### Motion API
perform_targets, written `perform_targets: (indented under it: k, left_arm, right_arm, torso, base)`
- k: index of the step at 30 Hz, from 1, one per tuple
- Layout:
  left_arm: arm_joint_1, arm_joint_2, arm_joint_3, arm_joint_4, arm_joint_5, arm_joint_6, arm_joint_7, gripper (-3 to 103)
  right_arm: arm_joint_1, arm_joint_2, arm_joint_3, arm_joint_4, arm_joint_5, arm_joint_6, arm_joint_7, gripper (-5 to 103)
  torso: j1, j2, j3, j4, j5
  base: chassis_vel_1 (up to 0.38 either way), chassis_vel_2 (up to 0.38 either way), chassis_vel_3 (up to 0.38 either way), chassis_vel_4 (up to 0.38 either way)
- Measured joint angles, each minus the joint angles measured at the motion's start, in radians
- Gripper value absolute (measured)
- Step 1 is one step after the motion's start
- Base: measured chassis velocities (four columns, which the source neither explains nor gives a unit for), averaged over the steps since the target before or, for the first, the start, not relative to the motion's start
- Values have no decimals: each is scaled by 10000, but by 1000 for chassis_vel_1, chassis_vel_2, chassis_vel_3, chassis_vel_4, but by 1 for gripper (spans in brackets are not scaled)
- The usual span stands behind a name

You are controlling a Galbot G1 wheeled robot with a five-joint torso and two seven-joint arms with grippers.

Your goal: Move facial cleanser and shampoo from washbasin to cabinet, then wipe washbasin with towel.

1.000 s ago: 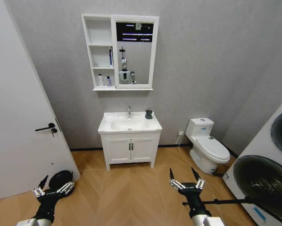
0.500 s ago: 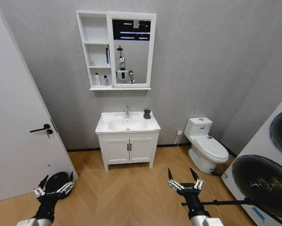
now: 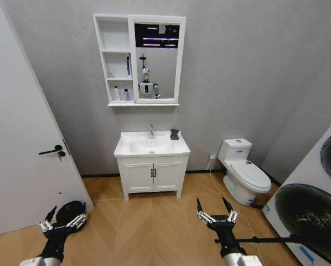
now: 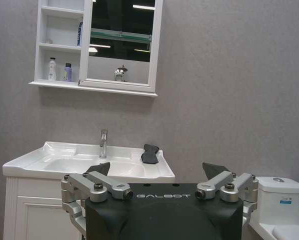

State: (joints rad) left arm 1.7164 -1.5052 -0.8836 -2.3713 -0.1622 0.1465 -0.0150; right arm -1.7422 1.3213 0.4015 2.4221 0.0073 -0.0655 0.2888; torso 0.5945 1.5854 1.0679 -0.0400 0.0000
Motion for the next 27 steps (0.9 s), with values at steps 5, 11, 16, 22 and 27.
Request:
perform_targets:
  k: [5,11,16,22,27]
  left_arm:
    - [0,0,0,0,0,0,0,100]
    - [0,0,0,0,0,0,0,100]
    - [0,0,0,0,0,0,0,100]
    - [0,0,0,0,0,0,0,100]
    - [0,0,0,0,0,0,0,100]
  right_arm:
    - [-5,0,16,0,5,2,-13,100]
    - [-58,5,-52,54,21,-20,-15,100]
    - [-75,5,-72,56,23,-19,-12,100]
    - [-122,-3,-77,65,19,-14,-16,100]
    - [-155,0,-141,55,4,-9,-26,100]
  torso:
    - [1,0,0,0,0]
    - [1,0,0,0,0]
    - [1,0,0,0,0]
    - [0,0,0,0,0]
    - [1,0,0,0,0]
  base:
    - [0,0,0,0]
    - [0,0,0,0]
    - [0,0,0,0]
    - [0,0,0,0]
    - [0,0,0,0]
